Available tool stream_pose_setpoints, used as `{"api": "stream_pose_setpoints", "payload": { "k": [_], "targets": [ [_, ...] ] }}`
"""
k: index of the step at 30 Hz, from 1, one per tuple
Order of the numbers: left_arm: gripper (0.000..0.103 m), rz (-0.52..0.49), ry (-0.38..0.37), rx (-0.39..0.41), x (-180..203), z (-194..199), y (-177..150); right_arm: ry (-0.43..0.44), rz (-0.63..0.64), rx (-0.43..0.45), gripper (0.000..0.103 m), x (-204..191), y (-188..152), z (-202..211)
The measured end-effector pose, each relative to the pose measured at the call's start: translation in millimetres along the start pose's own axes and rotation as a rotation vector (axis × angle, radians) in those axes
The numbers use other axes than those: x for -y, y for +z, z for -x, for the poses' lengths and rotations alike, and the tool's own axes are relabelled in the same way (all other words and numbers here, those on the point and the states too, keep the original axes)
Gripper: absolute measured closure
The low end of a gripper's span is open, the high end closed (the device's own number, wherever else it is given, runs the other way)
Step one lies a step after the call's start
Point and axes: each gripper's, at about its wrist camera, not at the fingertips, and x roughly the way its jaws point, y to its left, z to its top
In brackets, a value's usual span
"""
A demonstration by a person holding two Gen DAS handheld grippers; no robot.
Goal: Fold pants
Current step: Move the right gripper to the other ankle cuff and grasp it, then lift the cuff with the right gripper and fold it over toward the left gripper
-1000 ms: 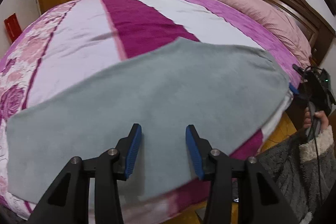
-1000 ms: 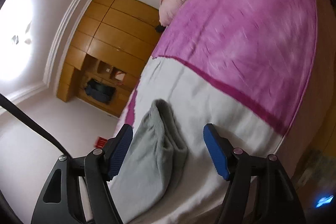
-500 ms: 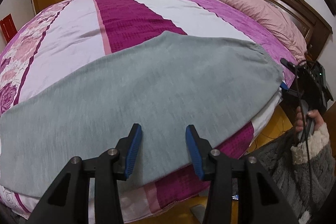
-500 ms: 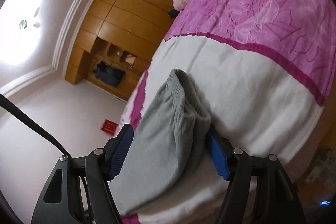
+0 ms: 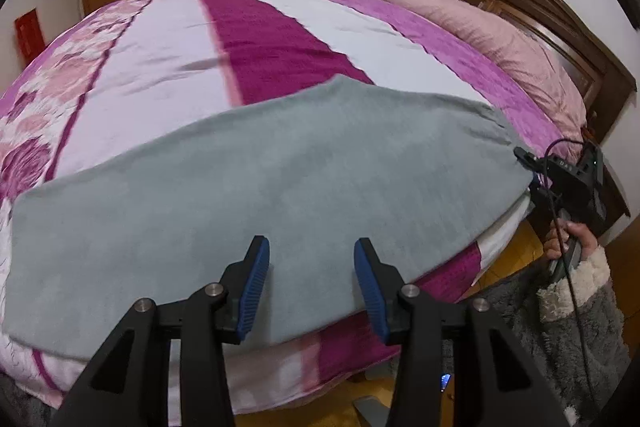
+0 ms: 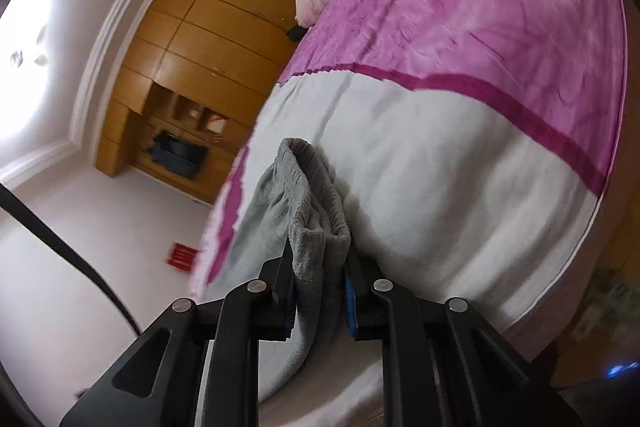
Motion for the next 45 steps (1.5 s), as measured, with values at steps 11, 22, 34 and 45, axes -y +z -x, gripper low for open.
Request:
{"api": "stream_pose_setpoints", "payload": {
  "k": [11,22,34,45],
  "targets": [
    [0.057,0.311,-0.01,0.02,-101,22,-35,-0.131,0.176,0.028,0.088,-34,-5,12],
    [0.057,0.331,-0.042,0.072,-118,44,-31,-0.352,0.617,0.091,0.088,-183,-13,20],
    [0.055,0.342,0.0,0.149,-154,82,-32,-0.198,1.091,0.131,0.088,-357,-115,-1],
    [0.053,0.373,0.091,0.174,-215,120,-32,0.022,1.255,-0.025,0.088,-429,-260,-46]
  ]
}}
